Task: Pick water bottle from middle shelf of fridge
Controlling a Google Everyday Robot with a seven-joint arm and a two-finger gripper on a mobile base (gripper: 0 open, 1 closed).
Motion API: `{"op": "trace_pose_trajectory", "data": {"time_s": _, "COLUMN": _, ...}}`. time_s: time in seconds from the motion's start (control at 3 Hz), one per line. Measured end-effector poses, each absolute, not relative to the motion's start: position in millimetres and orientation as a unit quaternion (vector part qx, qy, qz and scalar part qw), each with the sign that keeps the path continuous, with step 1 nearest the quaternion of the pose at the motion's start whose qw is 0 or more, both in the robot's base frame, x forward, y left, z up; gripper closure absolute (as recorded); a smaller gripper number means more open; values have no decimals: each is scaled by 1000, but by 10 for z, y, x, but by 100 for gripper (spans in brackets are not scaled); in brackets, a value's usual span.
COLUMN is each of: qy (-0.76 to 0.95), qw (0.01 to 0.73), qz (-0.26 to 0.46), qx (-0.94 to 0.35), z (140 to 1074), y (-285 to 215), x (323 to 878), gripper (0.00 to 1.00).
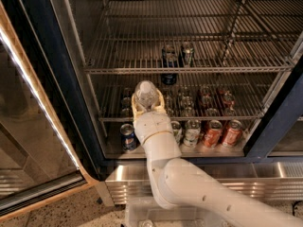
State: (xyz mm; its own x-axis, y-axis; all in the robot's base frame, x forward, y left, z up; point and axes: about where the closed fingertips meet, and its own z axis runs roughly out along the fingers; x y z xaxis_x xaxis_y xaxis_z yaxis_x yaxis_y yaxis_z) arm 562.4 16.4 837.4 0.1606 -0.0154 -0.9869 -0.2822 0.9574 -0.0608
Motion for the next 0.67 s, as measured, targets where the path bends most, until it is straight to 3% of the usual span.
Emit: {"op": "trace_pose_trajectory", "data": {"time_s": 0.67, "qy": 637, "qw": 762, "qz": 84, "qx": -83, "z": 8459, "y": -163, "x": 5263, "gripper": 100}}
